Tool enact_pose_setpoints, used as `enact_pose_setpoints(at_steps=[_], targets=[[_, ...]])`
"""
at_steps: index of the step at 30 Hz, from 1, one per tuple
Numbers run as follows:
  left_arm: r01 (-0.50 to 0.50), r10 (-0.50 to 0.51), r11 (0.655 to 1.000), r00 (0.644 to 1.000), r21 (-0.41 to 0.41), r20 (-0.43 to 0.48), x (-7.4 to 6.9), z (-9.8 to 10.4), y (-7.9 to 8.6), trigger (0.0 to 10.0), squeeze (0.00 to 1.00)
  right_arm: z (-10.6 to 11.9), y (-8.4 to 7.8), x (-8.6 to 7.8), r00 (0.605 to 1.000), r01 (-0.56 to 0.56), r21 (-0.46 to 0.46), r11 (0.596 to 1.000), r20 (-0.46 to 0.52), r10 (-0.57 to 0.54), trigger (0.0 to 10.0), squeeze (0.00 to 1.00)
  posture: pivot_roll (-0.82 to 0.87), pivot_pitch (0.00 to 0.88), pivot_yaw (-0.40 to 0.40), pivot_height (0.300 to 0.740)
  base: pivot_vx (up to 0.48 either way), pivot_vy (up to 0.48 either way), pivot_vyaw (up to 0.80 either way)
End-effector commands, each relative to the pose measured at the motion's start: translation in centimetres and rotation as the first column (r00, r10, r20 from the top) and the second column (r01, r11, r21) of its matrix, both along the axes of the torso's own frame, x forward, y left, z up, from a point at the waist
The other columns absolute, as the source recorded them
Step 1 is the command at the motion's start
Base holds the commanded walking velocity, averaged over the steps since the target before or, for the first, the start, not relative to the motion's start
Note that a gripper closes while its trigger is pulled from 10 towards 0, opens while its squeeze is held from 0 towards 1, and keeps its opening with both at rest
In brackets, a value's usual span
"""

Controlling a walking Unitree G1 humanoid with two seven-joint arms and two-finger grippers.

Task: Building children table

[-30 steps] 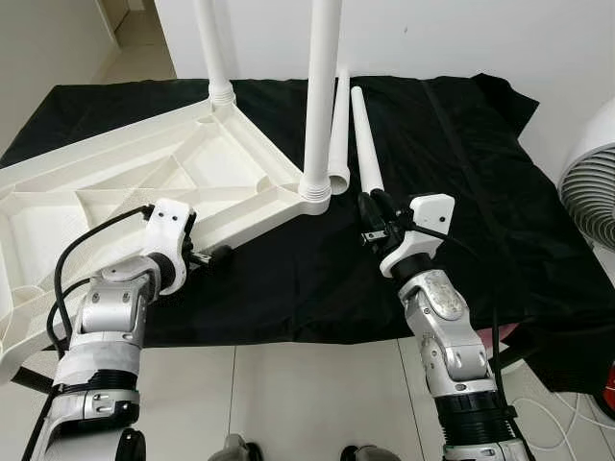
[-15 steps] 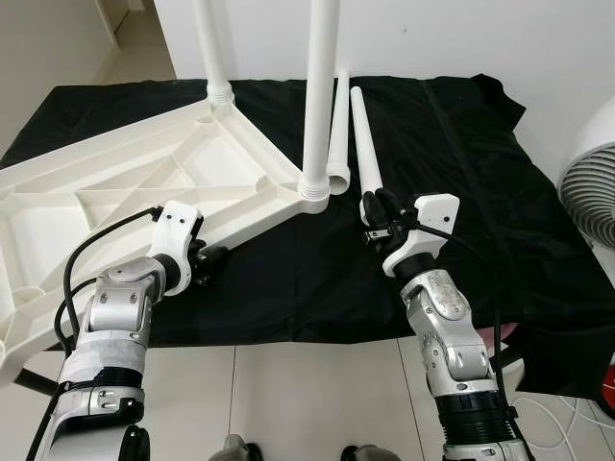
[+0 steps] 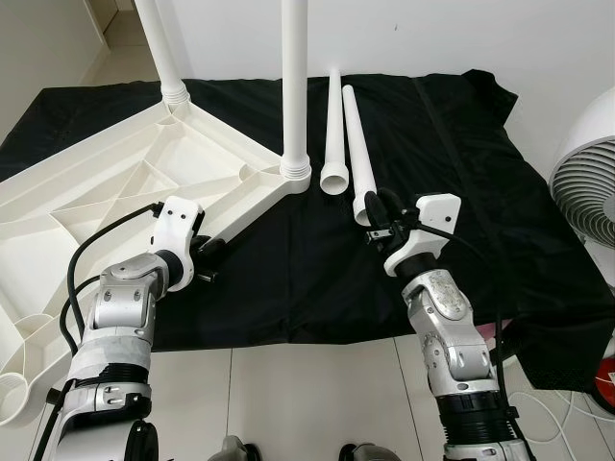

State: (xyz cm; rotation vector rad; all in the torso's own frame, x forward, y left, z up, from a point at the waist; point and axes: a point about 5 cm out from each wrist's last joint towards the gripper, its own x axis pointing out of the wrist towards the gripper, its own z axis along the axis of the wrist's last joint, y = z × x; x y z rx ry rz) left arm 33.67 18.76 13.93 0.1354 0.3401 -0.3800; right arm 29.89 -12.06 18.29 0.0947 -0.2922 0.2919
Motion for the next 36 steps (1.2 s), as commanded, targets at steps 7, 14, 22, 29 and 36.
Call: enact_pose_setpoints(at_steps=[7,14,22,29,36], targets=[[-0.218,0.217,0.976,0.973,0.009,0.075,1.0,-0.1,-1.8,10.0,0.0,-0.1,0.0,0.1,1.0,0.012,0.004,1.0,-0.002,-0.012,10.0,0.0,-0.07,0.11,0.07,0.74,0.0,0.0,0.0],[-0.09,0.094,0.995,0.986,-0.035,0.137,0.6,1.5,-2.6,10.0,0.0,-0.1,-0.3,0.0,1.0,0.031,0.004,0.999,0.001,-0.031,10.0,0.0,-0.08,0.109,0.082,0.74,0.0,0.0,0.0],[0.039,-0.023,0.996,0.979,-0.078,0.201,-0.4,3.0,-2.0,10.0,0.0,-0.2,-0.2,0.1,1.0,0.025,0.004,1.0,-0.002,-0.025,10.0,0.0,-0.06,0.104,0.069,0.74,0.0,0.0,0.0],[0.092,-0.072,0.994,0.951,-0.052,0.3,-1.4,5.0,0.1,10.0,0.0,-0.1,0.2,0.4,1.0,0.0,-0.002,1.0,0.002,0.0,10.0,0.0,-0.05,0.098,0.054,0.74,0.0,0.0,0.0],[0.021,-0.025,1.0,0.951,0.019,0.309,-1.8,5.7,2.6,10.0,0.0,-0.1,0.2,0.5,1.0,-0.002,-0.003,1.0,0.003,0.002,10.0,0.0,-0.04,0.099,0.05,0.74,0.0,0.0,0.0]])
